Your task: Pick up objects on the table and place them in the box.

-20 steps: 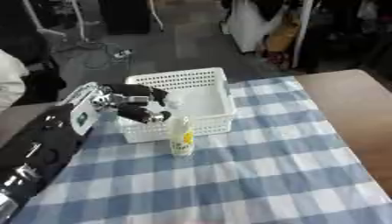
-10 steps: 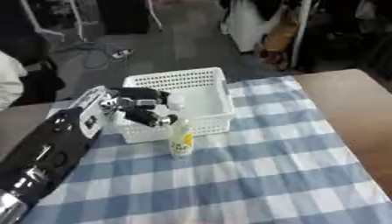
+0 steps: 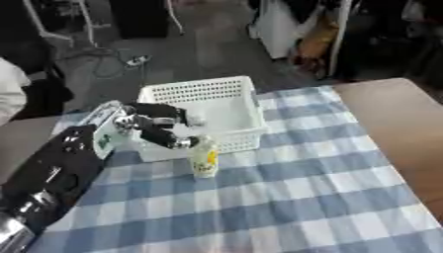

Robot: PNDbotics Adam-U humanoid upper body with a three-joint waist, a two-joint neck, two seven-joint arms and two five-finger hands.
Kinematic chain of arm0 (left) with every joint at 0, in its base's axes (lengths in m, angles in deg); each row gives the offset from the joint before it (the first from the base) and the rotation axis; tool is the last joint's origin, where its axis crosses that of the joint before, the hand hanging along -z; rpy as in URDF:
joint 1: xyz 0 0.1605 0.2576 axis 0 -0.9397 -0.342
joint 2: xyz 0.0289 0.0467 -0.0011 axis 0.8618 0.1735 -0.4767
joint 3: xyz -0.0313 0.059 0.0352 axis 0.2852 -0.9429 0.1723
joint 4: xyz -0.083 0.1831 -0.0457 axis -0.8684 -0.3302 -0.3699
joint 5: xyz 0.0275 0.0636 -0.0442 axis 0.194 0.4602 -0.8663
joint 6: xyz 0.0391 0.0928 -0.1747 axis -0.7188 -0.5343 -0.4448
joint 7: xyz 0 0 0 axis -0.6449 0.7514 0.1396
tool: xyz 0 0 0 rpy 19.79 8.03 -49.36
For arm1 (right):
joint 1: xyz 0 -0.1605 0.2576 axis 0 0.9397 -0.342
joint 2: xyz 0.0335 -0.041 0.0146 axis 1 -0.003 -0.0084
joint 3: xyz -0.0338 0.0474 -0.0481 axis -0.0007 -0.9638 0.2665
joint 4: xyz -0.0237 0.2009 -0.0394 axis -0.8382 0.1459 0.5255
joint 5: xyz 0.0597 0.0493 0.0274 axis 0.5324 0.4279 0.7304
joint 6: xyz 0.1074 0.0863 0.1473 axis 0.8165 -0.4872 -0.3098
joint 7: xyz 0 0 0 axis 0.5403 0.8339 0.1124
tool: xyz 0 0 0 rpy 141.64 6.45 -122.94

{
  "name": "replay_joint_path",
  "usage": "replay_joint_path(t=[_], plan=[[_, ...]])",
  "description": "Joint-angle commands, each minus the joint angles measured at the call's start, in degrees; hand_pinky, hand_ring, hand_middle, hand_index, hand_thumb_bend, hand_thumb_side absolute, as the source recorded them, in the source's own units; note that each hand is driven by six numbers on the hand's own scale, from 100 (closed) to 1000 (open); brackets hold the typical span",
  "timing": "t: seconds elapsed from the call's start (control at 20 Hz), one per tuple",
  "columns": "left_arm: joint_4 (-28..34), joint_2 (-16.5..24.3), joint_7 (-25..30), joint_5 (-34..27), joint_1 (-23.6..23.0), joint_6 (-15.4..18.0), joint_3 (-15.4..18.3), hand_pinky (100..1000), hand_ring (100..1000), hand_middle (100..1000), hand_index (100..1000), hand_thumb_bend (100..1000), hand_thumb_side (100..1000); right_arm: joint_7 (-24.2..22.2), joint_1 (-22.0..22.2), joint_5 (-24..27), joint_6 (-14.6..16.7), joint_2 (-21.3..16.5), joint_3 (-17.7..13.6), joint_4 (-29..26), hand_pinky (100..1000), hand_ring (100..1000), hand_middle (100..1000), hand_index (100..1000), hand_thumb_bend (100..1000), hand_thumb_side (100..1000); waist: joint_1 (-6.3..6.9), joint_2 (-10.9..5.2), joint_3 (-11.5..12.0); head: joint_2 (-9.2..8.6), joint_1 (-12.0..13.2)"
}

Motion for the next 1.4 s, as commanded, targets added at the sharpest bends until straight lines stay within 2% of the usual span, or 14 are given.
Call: replay_joint_path(t=[0.05,0.35,0.85,1.05,1.4], plan=[[-0.11,0.52,2.27,0.84,0.59,3.99,1.13,1000,882,1000,1000,1000,1000,-0.20,-1.08,0.06,0.04,-0.21,-0.25,-0.62,432,393,431,610,100,766,-0.35,-0.40,-0.03,-0.17,0.53],[0.07,0.12,-0.83,0.31,0.60,4.37,1.88,1000,861,997,991,1000,1000,-0.24,-1.02,-0.04,0.09,-0.15,-0.21,-0.62,432,392,431,610,100,767,-0.45,-0.31,0.00,-0.36,0.25],[-2.30,-1.96,-5.12,3.56,1.68,1.49,3.73,1000,866,1000,998,1000,1000,-0.48,-1.31,0.13,0.07,0.09,0.02,-0.62,432,392,431,610,100,768,-0.48,-0.32,-0.26,-0.89,0.18],[-4.58,-3.05,-8.56,5.67,1.98,-0.13,5.41,1000,859,1000,997,1000,1000,-0.71,-1.68,0.42,0.02,0.31,0.17,-0.62,432,393,431,610,100,766,-0.43,-0.30,-0.52,-1.15,0.25],[-7.32,-4.29,-15.08,8.02,2.09,-0.75,7.09,1000,844,999,994,1000,1000,-1.10,-2.07,0.86,-0.13,0.63,0.33,-0.62,432,392,431,610,100,767,-0.42,-0.21,-0.93,-1.68,0.07]])
